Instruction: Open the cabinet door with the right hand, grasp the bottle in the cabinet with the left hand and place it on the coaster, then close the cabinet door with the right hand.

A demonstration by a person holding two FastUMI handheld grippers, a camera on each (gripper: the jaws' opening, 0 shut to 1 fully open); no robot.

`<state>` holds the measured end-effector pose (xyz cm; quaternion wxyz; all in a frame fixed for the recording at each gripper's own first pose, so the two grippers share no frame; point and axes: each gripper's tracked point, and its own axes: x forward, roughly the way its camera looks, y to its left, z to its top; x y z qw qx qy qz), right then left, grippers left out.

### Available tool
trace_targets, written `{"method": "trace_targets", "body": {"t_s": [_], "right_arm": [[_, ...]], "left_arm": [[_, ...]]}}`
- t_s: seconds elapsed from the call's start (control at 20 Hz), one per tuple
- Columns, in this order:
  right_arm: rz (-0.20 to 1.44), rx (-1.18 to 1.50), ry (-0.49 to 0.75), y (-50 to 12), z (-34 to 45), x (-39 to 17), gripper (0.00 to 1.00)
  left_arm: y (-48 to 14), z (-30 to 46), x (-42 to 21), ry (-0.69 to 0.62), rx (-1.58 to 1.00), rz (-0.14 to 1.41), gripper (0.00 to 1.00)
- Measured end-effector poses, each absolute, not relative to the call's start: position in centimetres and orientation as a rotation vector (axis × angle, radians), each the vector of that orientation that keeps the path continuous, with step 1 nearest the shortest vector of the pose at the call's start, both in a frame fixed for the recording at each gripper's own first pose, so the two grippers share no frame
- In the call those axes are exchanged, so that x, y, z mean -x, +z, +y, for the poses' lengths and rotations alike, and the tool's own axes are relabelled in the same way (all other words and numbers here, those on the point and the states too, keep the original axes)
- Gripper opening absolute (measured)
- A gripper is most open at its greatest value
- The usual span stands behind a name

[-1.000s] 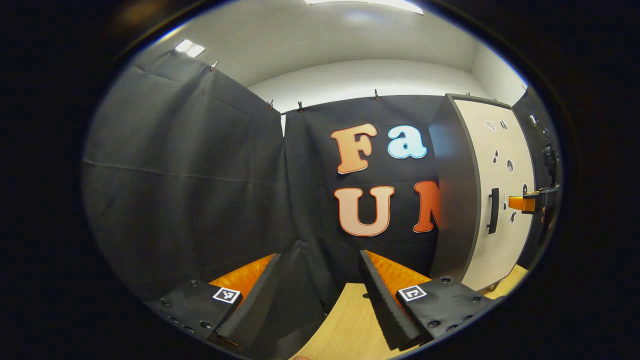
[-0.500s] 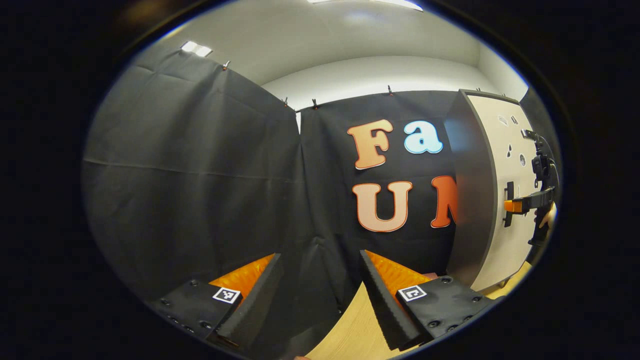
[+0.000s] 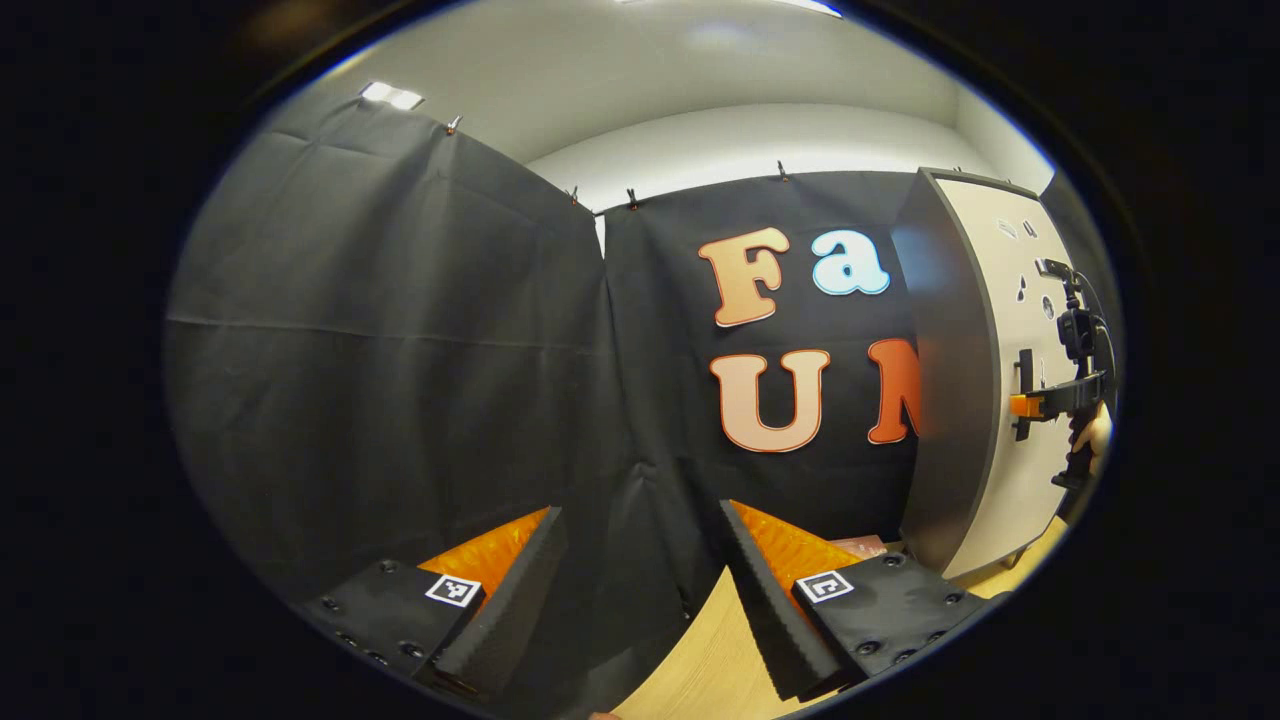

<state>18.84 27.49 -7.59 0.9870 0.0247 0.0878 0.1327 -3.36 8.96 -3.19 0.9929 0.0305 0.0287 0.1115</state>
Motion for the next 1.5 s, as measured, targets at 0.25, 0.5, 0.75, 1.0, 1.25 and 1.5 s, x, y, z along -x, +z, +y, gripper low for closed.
{"method": "trace_targets", "body": {"t_s": [0.25, 0.5, 0.75, 1.0, 1.25, 1.5], "right_arm": [[0.168, -0.059, 0.260, -7.3, 27.0, -17.5, 0.28], [0.145, -0.089, 0.242, -6.9, 24.9, -13.5, 0.25], [0.161, -0.097, 0.294, -6.9, 21.0, -8.4, 0.25], [0.167, -0.102, 0.302, -6.6, 16.7, -4.1, 0.25], [0.177, -0.092, 0.267, -6.4, 11.7, -0.8, 0.25], [0.177, -0.073, 0.171, -5.8, 6.3, 1.2, 0.24]], "left_arm": [[-3.1, 8.5, 4.1, 0.223, -0.055, 0.047, 0.99], [-3.4, 8.4, 5.0, 0.227, -0.053, 0.054, 0.99], [-3.0, 8.0, 5.9, 0.224, -0.045, 0.044, 0.99], [-2.7, 5.7, 5.3, 0.169, -0.032, 0.033, 0.97], [-2.9, 2.4, 3.9, 0.096, -0.018, 0.032, 0.97], [-3.4, -2.3, 1.9, -0.006, 0.004, 0.037, 0.98]]}}
